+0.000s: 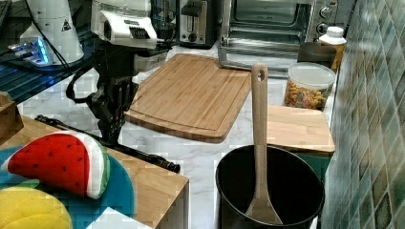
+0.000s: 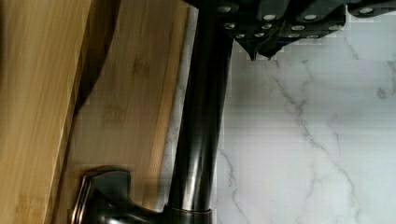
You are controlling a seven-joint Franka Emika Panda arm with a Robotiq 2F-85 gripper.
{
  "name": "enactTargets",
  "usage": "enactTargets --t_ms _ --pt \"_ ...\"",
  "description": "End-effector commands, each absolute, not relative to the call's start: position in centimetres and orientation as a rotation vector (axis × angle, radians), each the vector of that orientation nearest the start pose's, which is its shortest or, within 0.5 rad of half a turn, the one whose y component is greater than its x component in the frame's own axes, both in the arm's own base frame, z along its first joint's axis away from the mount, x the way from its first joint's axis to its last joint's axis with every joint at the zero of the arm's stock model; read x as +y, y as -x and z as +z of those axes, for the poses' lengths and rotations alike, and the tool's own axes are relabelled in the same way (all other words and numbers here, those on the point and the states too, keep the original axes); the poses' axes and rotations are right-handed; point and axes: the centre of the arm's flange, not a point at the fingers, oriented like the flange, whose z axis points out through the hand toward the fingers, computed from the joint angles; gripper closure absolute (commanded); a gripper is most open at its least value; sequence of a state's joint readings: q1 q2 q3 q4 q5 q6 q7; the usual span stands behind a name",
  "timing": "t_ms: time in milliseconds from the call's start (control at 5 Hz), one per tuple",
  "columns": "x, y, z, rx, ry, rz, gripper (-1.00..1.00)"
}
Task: Close the drawer.
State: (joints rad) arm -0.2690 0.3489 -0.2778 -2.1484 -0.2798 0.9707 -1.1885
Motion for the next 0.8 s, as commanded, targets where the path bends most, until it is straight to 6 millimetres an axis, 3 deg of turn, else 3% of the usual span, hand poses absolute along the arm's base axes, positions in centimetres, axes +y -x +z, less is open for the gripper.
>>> enactTargets --t_ms 200,800 --pt "-44.10 -42.41 32.07 0.272 3.475 0.078 1.00" --pt "-44.11 -42.40 32.07 0.272 3.475 0.078 1.00"
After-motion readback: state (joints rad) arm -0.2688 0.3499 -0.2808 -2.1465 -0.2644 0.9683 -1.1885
